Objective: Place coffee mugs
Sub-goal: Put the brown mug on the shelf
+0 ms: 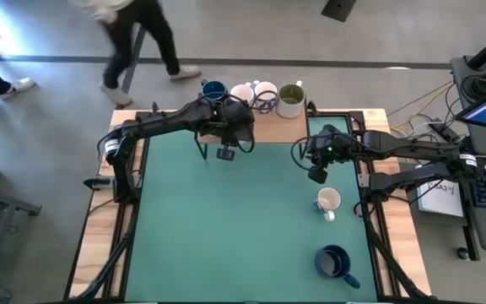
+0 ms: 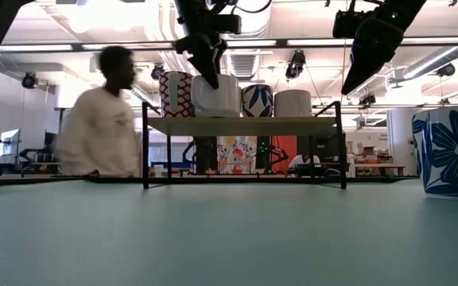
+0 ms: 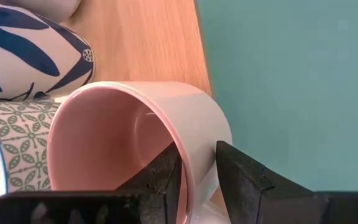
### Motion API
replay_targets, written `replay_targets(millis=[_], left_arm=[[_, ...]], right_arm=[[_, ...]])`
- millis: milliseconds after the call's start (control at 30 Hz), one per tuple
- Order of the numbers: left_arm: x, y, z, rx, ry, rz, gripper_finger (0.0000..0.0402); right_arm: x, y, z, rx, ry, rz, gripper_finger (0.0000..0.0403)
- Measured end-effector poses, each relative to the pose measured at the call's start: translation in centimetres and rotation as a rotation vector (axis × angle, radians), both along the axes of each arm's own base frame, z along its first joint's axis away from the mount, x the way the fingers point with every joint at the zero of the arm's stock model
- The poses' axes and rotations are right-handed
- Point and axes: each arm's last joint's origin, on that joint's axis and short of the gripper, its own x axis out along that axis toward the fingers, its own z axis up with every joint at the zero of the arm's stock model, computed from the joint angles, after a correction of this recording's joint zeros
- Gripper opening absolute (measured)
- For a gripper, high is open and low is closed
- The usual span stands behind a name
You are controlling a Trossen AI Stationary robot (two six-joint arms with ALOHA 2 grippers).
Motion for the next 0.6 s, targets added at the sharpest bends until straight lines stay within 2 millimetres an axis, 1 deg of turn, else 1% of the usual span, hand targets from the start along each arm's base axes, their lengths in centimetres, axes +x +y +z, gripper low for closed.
replay_targets(millis=[600], left_arm=[[0.48, 0.13, 0.26, 0.037, -0.035, -0.050, 0.0082]], right_arm=[[0.00, 0.00, 0.00, 0.000, 0.000, 0.000, 0.0063]])
